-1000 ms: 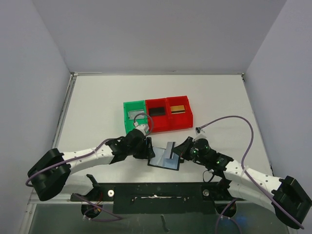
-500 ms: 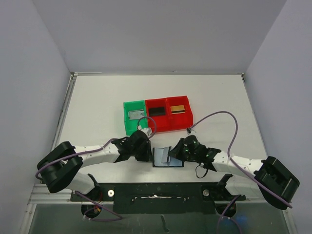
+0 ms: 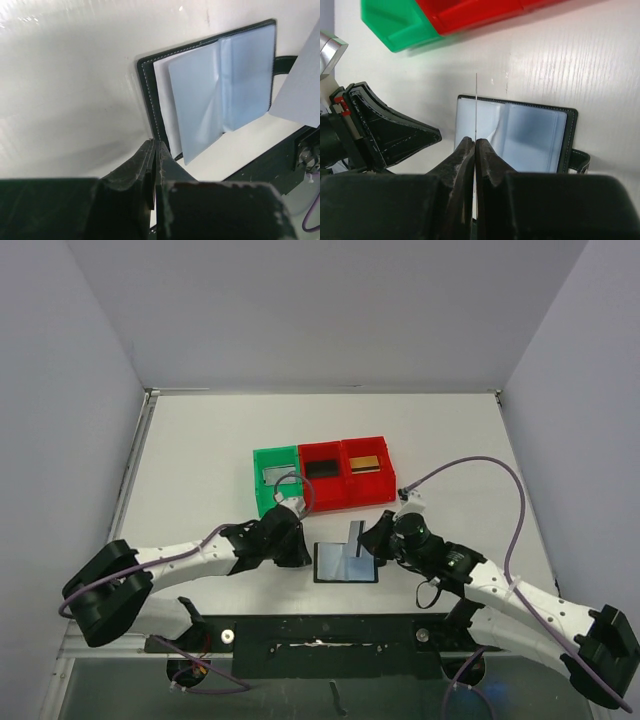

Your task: Take the credit cards out of the card holder

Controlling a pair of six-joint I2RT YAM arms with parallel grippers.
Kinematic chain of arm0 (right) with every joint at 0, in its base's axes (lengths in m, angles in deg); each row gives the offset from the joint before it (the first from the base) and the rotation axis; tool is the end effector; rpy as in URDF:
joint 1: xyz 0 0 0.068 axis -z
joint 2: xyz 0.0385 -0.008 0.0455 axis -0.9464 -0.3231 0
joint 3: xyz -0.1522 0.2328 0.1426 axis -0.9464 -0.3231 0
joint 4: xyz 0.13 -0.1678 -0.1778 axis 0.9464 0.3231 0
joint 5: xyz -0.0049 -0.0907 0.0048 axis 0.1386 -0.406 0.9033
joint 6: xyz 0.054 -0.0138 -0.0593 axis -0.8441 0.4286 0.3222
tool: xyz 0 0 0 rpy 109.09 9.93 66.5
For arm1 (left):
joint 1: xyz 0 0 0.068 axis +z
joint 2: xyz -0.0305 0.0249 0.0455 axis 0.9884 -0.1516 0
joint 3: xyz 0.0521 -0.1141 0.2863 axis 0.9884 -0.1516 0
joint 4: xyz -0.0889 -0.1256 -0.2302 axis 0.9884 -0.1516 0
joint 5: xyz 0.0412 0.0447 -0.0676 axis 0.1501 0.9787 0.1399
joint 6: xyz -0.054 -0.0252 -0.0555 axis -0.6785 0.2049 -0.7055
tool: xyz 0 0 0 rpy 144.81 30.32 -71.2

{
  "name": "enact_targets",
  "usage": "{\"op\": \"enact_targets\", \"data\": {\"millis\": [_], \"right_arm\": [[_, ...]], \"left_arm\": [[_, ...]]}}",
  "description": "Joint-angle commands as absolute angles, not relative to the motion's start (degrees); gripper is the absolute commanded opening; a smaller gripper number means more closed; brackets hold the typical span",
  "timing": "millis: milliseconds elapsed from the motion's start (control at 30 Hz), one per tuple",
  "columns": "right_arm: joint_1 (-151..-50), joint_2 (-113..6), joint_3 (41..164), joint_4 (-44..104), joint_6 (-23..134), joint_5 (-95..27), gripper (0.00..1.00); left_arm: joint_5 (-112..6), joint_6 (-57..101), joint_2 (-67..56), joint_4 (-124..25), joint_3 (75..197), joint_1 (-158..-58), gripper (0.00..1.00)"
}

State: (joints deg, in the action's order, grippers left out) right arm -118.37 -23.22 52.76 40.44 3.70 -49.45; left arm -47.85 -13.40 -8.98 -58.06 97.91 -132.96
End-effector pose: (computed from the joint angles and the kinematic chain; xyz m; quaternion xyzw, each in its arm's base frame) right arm 0.1479 0.1451 0.2099 0.1184 0.8826 0.3207 0.3226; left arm 0.1701 -0.2217 0.1583 0.0444 0.9415 -0.2709 0.1954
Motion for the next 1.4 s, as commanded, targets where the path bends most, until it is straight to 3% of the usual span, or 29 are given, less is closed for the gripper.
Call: {"op": "enact_targets", "data": {"millis": [0, 167, 400, 633, 800, 1067, 1367], "right_arm": [[-118.5, -17.3, 54.2, 38.1, 9.0, -54.1, 0.00], [-118.6, -12.0, 51.1, 29.4, 15.0, -50.8, 0.00], [-118.9, -13.6, 51.6, 23.3, 23.0, -46.2, 0.00], [-120.3, -17.8, 52.1, 16.6, 31.6, -44.2, 0.00], [-122.2, -21.4, 55.3, 15.9, 43.0, -45.0, 0.00], [-126.2, -30.3, 64.0, 15.9, 66.0, -46.8, 0.00], [-126.1, -43.2, 74.3, 17.1, 74.3, -49.5, 0.00]], "left_arm": [[-42.2, -13.5, -2.0, -59.6, 98.8, -132.9, 0.00], [-35.9, -12.2, 6.2, -63.3, 98.7, -132.4, 0.00], [-26.4, -9.2, 18.5, -73.6, 101.1, -128.7, 0.50], [-28.1, -0.7, 25.7, -82.0, 105.4, -115.9, 0.79], [-34.2, 6.1, 23.8, -83.8, 109.2, -106.7, 0.85], [-36.0, 10.7, 22.9, -82.8, 110.1, -91.3, 0.85], [-29.4, 10.2, 28.4, -78.7, 107.0, -90.4, 0.85]]}}
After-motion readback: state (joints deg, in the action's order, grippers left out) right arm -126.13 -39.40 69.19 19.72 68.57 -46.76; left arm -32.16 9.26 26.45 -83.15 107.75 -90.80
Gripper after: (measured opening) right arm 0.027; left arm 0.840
